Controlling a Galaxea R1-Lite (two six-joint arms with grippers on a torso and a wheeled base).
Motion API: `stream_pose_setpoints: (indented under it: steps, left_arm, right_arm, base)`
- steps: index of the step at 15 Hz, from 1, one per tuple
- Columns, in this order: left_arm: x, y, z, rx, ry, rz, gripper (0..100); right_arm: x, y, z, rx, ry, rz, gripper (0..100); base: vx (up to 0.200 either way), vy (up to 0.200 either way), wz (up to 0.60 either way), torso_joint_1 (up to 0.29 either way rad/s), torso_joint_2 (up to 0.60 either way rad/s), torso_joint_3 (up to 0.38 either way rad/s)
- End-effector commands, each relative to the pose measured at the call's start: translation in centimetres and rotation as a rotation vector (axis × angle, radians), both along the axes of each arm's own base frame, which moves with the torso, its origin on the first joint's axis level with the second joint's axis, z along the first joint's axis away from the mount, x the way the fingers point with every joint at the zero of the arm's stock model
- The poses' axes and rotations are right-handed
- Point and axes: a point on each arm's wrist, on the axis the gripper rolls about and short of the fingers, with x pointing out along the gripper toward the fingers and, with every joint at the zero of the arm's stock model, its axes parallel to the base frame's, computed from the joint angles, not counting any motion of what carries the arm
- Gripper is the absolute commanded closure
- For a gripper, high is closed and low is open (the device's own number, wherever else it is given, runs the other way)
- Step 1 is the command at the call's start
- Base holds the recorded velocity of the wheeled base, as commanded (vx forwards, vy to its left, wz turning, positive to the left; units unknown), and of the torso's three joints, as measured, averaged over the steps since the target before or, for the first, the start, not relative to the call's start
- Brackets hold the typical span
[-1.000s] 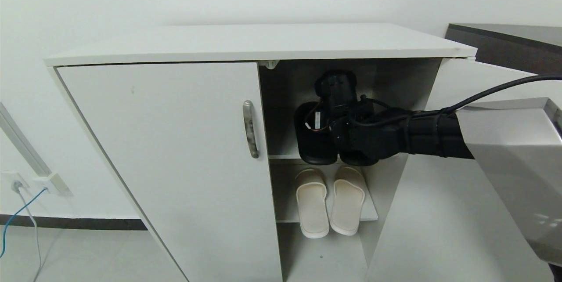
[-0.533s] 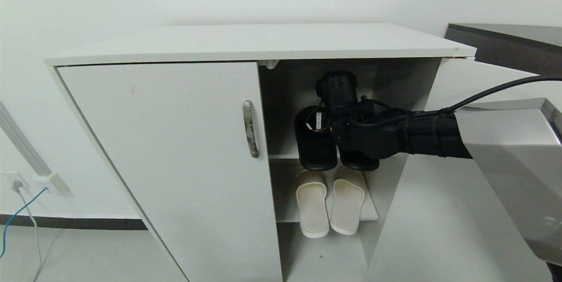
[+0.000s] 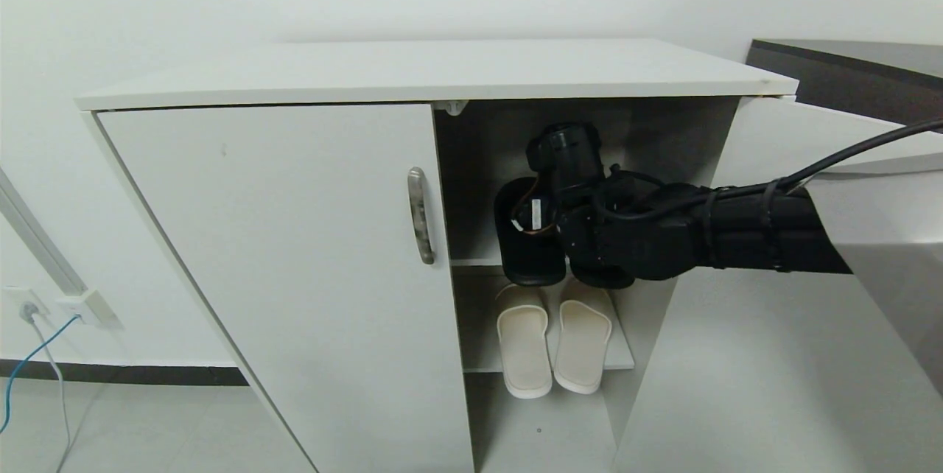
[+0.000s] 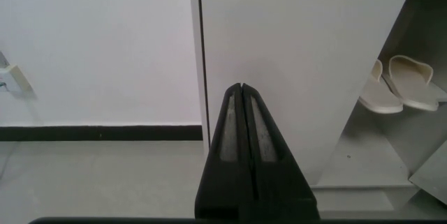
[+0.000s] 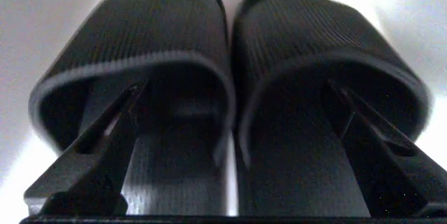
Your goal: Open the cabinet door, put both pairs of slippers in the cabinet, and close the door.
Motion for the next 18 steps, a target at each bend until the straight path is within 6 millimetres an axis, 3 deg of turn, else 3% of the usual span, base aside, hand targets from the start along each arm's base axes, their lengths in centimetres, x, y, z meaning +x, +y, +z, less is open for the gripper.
stream_pose_setpoints:
  steps: [1,7,11,15,16,18]
  left_arm:
    - [0.0,0.0,0.0,0.001,0.001,0.001,100]
    - [0.0,0.0,0.0,0.001,0.001,-0.001,100]
    - [0.0,0.0,0.0,0.001,0.001,-0.003,100]
    - [0.0,0.0,0.0,0.003,0.001,-0.007,100]
    - [0.0,0.0,0.0,0.003,0.001,-0.007,100]
    - [0.0,0.0,0.0,0.003,0.001,-0.007,100]
  right_arm:
    - [-2.7,-0.4,1.7,0.007,-0.011,0.023,0]
    - [-9.1,-1.7,2.3,0.018,-0.025,0.116,0]
    - [-13.6,-3.1,1.7,0.059,-0.034,0.331,0]
    - [-15.3,-5.1,-1.4,0.055,-0.122,0.496,0]
    - [-15.5,-5.4,-1.7,0.046,-0.152,0.508,100]
    - [-15.9,-6.0,-1.5,0.058,-0.188,0.512,100]
  base:
    - [0.0,0.0,0.0,0.0,0.0,0.0]
    - [0.0,0.0,0.0,0.0,0.0,0.0]
    - [0.0,0.0,0.0,0.0,0.0,0.0]
    - [0.0,0.0,0.0,0.0,0.0,0.0]
    - [0.0,0.0,0.0,0.0,0.0,0.0]
    - [0.0,0.0,0.0,0.0,0.0,0.0]
